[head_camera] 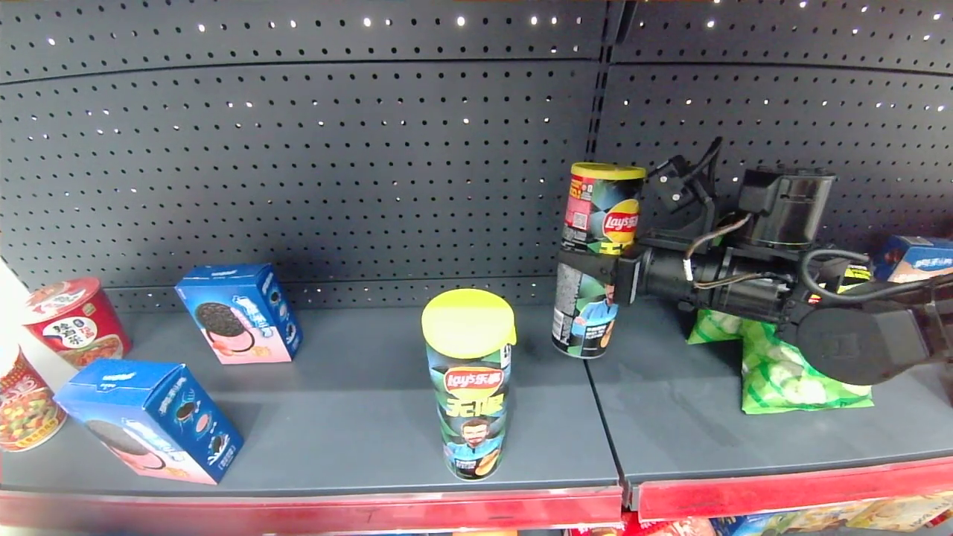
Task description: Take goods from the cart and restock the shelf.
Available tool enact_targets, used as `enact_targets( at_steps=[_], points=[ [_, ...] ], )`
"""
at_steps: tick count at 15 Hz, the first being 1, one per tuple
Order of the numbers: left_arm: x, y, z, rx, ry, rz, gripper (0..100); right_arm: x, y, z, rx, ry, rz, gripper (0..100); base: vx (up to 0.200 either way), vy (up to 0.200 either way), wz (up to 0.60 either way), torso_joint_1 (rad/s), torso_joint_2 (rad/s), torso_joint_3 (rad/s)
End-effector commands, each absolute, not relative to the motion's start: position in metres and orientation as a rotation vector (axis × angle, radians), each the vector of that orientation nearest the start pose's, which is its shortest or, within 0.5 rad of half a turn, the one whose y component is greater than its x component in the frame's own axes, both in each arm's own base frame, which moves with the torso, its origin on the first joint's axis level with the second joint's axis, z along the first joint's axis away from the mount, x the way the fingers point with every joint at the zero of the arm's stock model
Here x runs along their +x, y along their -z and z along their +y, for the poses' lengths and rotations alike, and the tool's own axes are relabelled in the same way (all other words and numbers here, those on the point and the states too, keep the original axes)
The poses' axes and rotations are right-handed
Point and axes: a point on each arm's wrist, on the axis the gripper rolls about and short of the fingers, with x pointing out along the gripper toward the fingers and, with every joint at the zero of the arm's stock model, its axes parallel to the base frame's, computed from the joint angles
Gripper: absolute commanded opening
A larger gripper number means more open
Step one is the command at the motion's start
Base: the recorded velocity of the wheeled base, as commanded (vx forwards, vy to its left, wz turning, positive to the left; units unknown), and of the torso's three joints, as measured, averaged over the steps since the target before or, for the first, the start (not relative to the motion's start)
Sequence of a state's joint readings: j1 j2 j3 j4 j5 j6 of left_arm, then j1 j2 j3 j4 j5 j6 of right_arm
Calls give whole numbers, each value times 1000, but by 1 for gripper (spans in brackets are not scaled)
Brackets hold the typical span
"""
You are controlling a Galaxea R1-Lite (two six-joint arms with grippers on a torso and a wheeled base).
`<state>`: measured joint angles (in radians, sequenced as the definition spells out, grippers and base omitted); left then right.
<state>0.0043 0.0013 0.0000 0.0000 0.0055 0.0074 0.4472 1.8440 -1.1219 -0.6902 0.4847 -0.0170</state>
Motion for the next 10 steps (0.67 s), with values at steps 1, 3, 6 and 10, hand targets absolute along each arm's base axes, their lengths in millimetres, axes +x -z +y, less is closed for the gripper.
enact_targets(
  at_steps=[1, 3, 6, 10],
  points=[
    [-22, -76, 0, 8, -11, 5, 100, 342, -221, 177, -15, -965, 19, 0, 0, 0, 0, 0, 0, 0],
    [-22, -76, 0, 8, -11, 5, 100, 350, -219, 185, -11, -976, 16, 0, 0, 0, 0, 0, 0, 0],
    [-22, -76, 0, 8, -11, 5, 100, 353, -213, 201, 10, -1008, 31, 0, 0, 0, 0, 0, 0, 0],
    [-22, -76, 0, 8, -11, 5, 100, 360, -210, 216, 15, -1031, 23, 0, 0, 0, 0, 0, 0, 0]
  ],
)
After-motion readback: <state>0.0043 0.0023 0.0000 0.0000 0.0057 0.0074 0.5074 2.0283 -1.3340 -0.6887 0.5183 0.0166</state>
